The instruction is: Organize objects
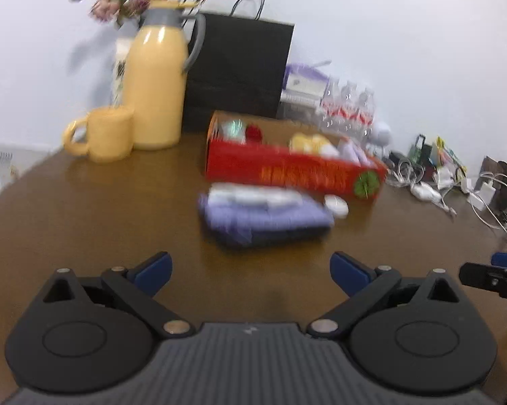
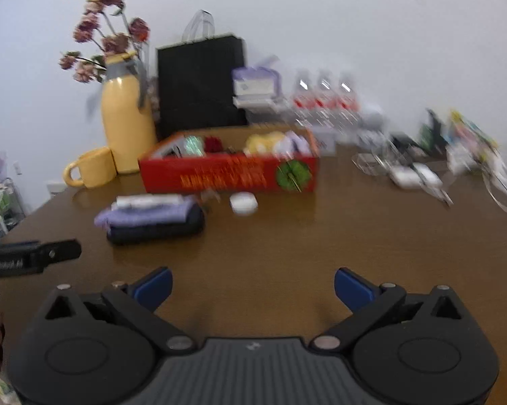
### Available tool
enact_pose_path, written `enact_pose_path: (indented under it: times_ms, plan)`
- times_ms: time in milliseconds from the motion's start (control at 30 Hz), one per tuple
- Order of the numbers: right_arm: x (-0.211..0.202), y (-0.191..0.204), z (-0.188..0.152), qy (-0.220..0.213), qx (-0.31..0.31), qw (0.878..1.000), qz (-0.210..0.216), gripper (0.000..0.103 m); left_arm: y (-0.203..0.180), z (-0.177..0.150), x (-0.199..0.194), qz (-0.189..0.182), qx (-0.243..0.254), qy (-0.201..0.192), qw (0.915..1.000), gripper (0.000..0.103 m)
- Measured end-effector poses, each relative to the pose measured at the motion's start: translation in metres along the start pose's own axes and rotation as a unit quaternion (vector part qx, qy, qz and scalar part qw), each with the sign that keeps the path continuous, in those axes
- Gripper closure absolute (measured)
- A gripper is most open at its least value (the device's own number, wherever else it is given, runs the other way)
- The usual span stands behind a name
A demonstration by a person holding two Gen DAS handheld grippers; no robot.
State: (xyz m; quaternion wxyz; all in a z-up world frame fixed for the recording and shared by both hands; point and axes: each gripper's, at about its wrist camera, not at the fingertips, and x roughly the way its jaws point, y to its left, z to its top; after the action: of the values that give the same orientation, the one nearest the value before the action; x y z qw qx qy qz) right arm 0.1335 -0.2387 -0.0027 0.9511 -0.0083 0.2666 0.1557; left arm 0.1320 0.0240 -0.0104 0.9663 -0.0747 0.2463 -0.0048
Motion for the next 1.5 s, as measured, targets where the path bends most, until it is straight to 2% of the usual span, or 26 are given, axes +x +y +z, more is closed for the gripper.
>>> enact_pose_path:
  times_ms: [67,100,200,233,267,333,367,400,467,600,633,667,733,767,833,867,900,933,1067,1133,1167,1200,1267,1367,1433,1500]
  plan:
    - [0.037,-0.002,0.019,-0.015,-0.005,1.000,0.007,0.000,0.001,0.022,0.027,-0.027,0.029,-0.003,0.9992,0.000]
    - [0.057,-0.002,0.027,-0.008,-0.002,1.000,0.007,0.001,0.000,0.032,0.044,-0.036,0.041,0.006,0.9985,0.001]
    - [0.128,0.000,0.049,0.033,-0.006,0.999,0.017,0.012,0.003,0.065,0.089,-0.020,0.044,0.035,0.9982,0.005]
    - [0.146,0.001,0.055,0.046,-0.009,0.999,0.018,0.014,0.004,0.075,0.101,-0.025,0.039,0.039,0.9982,0.008]
    - [0.162,0.002,0.059,0.052,-0.014,0.998,0.018,0.017,0.002,0.085,0.115,-0.043,0.043,0.049,0.9970,0.014]
    - [0.191,0.005,0.065,0.061,-0.036,0.997,0.022,0.021,-0.010,0.098,0.146,-0.096,0.073,0.086,0.9889,0.023]
    - [0.202,0.005,0.067,0.066,-0.044,0.997,0.018,0.031,-0.020,0.102,0.165,-0.111,0.098,0.111,0.9828,0.036]
    - [0.210,0.006,0.066,0.072,-0.047,0.996,0.018,0.041,-0.029,0.104,0.181,-0.105,0.120,0.130,0.9786,0.052]
    - [0.216,0.008,0.059,0.085,-0.058,0.994,0.029,0.056,-0.046,0.102,0.207,-0.087,0.149,0.150,0.9734,0.062]
    - [0.208,0.004,0.051,0.065,-0.049,0.996,0.039,0.059,-0.063,0.090,0.235,-0.110,0.170,0.173,0.9638,0.064]
    - [0.206,0.002,0.050,0.064,-0.037,0.996,0.043,0.061,-0.064,0.087,0.239,-0.111,0.170,0.177,0.9630,0.067]
    - [0.203,0.001,0.050,0.062,-0.029,0.997,0.042,0.066,-0.065,0.084,0.243,-0.113,0.169,0.181,0.9623,0.078]
    - [0.201,0.003,0.049,0.062,-0.031,0.997,0.041,0.067,-0.065,0.079,0.248,-0.110,0.161,0.167,0.9664,0.086]
    - [0.201,0.002,0.049,0.062,-0.028,0.997,0.043,0.067,-0.066,0.077,0.247,-0.101,0.168,0.160,0.9676,0.097]
    - [0.202,-0.002,0.050,0.060,-0.010,0.997,0.046,0.065,-0.065,0.080,0.243,-0.103,0.160,0.153,0.9697,0.098]
    - [0.203,-0.003,0.051,0.059,0.000,0.997,0.045,0.050,-0.063,0.082,0.239,-0.109,0.150,0.148,0.9715,0.098]
    - [0.204,-0.004,0.051,0.059,0.007,0.997,0.043,0.026,-0.062,0.085,0.235,-0.105,0.145,0.141,0.9736,0.098]
    - [0.206,-0.004,0.051,0.063,0.010,0.997,0.047,0.019,-0.060,0.088,0.226,-0.100,0.142,0.128,0.9765,0.098]
    - [0.217,0.001,0.056,0.064,0.007,0.997,0.050,0.023,-0.054,0.095,0.185,-0.105,0.141,0.084,0.9808,0.098]
    - [0.226,0.004,0.061,0.061,0.008,0.998,0.026,0.039,-0.048,0.093,0.166,-0.101,0.129,0.068,0.9842,0.098]
    - [0.227,0.007,0.062,0.060,-0.004,0.998,0.015,0.060,-0.042,0.091,0.154,-0.094,0.111,0.061,0.9875,0.098]
    - [0.227,0.009,0.062,0.059,-0.015,0.998,0.012,0.065,-0.039,0.090,0.143,-0.090,0.100,0.056,0.9894,0.098]
    - [0.223,0.007,0.060,0.057,-0.014,0.998,0.009,0.065,-0.034,0.086,0.116,-0.080,0.084,0.033,0.9927,0.098]
    - [0.208,-0.004,0.057,0.034,0.028,0.999,0.017,0.065,-0.032,0.083,0.083,-0.047,0.072,0.018,0.9962,0.098]
    - [0.186,-0.009,0.058,0.019,0.047,0.998,0.022,0.065,-0.028,0.080,0.058,-0.037,0.049,0.009,0.9981,0.098]
    - [0.152,-0.013,0.057,-0.011,0.072,0.996,0.043,0.065,-0.023,0.073,0.035,-0.043,0.017,0.006,0.9989,0.098]
